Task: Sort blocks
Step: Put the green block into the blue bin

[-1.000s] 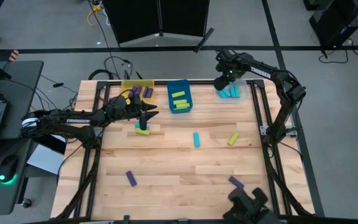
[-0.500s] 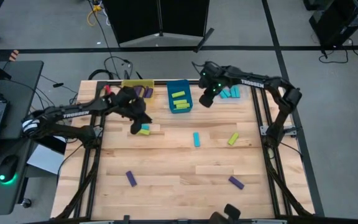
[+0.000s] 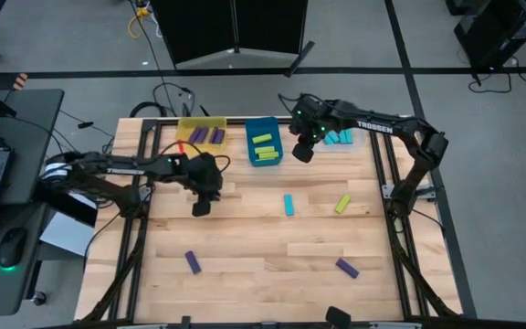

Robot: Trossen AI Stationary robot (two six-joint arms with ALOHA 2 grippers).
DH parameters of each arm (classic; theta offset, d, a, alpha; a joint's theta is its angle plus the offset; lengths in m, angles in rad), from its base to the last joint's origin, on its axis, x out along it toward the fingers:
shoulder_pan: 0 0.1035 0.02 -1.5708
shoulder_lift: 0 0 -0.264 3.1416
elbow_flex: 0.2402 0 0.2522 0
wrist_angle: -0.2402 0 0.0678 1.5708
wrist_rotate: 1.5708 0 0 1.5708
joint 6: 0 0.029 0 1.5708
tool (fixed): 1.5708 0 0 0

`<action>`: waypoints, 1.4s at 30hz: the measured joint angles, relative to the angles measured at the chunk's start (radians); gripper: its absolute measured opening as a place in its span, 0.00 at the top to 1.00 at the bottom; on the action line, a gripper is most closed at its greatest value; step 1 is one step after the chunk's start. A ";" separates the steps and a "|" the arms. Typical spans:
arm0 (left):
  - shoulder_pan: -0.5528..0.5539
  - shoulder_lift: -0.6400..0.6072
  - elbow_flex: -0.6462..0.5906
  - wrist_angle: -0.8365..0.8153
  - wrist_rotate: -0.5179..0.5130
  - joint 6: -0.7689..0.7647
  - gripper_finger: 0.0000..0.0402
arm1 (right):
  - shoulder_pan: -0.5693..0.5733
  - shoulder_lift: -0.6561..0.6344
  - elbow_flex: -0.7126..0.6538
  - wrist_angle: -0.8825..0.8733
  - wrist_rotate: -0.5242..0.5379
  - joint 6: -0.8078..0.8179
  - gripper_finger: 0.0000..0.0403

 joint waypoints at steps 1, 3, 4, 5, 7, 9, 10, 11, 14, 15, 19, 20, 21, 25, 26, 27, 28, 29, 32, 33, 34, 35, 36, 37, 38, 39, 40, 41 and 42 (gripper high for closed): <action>-0.005 0.015 0.001 0.003 -0.030 0.001 0.75 | 0.000 -0.005 0.000 -0.001 0.002 -0.001 0.92; -0.007 0.038 0.002 0.000 -0.072 0.021 0.69 | 0.002 -0.011 0.000 -0.001 0.003 -0.006 0.93; -0.007 0.047 0.002 0.001 -0.087 0.026 0.66 | 0.003 -0.015 0.000 -0.002 0.003 -0.008 0.94; -0.007 0.052 0.002 0.003 -0.093 0.027 0.64 | 0.003 -0.017 0.000 -0.004 0.003 -0.011 0.95; -0.008 0.059 0.002 0.002 -0.105 0.027 0.59 | 0.007 -0.018 0.000 -0.004 0.003 -0.018 0.96; -0.008 0.061 0.002 0.001 -0.112 0.035 0.56 | 0.008 -0.018 0.000 -0.008 0.003 -0.022 0.97; -0.008 0.061 0.002 0.001 -0.118 0.046 0.55 | 0.009 -0.018 0.000 -0.009 0.003 -0.024 0.97; -0.008 0.061 0.002 0.003 -0.123 0.054 0.54 | 0.009 -0.018 0.000 -0.008 0.003 -0.025 0.96; -0.008 0.061 0.002 0.007 -0.134 0.081 0.52 | 0.009 -0.018 0.000 -0.008 0.003 -0.026 0.95; -0.008 0.061 0.002 0.008 -0.134 0.096 0.52 | 0.009 -0.018 0.000 -0.008 0.003 -0.026 0.95; -0.008 0.070 0.002 0.009 -0.133 0.133 0.52 | 0.011 -0.018 0.000 -0.008 0.003 -0.034 0.95; -0.008 0.077 0.002 0.009 -0.132 0.143 0.52 | 0.012 -0.018 0.000 -0.007 0.003 -0.034 0.95; -0.008 0.086 0.002 0.009 -0.132 0.150 0.52 | 0.012 -0.018 0.000 -0.007 0.003 -0.038 0.96; -0.008 0.137 0.002 0.007 -0.132 0.171 0.52 | 0.012 -0.018 0.000 -0.007 0.003 -0.050 0.96; -0.008 0.149 0.002 0.009 -0.133 0.178 0.52 | 0.012 -0.018 0.000 -0.006 0.003 -0.051 0.96; -0.008 0.160 0.002 0.008 -0.134 0.181 0.52 | 0.012 -0.017 0.000 -0.006 0.003 -0.051 0.96; -0.008 0.168 0.002 0.010 -0.137 0.182 0.52 | 0.012 -0.017 0.000 -0.006 0.003 -0.051 0.96; -0.008 0.174 0.002 0.011 -0.139 0.182 0.52 | 0.012 -0.017 0.000 -0.006 0.003 -0.051 0.96; -0.008 0.187 0.003 0.011 -0.140 0.182 0.52 | 0.012 -0.017 0.000 -0.006 0.003 -0.052 0.95; -0.008 0.192 0.005 0.011 -0.140 0.181 0.52 | 0.012 -0.017 0.000 -0.006 0.003 -0.052 0.95; -0.008 0.196 0.006 0.010 -0.139 0.181 0.52 | 0.012 -0.017 0.000 -0.005 0.003 -0.053 0.95; -0.008 0.201 0.006 0.009 -0.139 0.180 0.52 | 0.012 -0.017 0.000 -0.005 0.003 -0.056 0.95; -0.008 0.206 0.008 0.008 -0.138 0.178 0.53 | 0.012 -0.017 0.000 -0.005 0.003 -0.060 0.95; -0.011 0.210 0.008 0.008 -0.139 0.173 0.54 | 0.012 -0.017 0.000 -0.005 0.003 -0.067 0.96; -0.013 0.215 0.008 0.008 -0.139 0.169 0.55 | 0.012 -0.017 0.000 -0.004 0.003 -0.070 0.96; -0.015 0.218 0.008 0.008 -0.140 0.168 0.56 | 0.012 -0.017 0.000 -0.005 0.003 -0.071 0.96; -0.019 0.220 0.008 0.008 -0.141 0.166 0.57 | 0.012 -0.017 0.000 -0.005 0.003 -0.071 0.96; -0.022 0.220 0.008 0.008 -0.143 0.166 0.59 | 0.012 -0.017 0.000 -0.005 0.003 -0.071 0.96; -0.026 0.220 0.007 0.008 -0.146 0.165 0.60 | 0.012 -0.017 0.000 -0.006 0.003 -0.071 0.96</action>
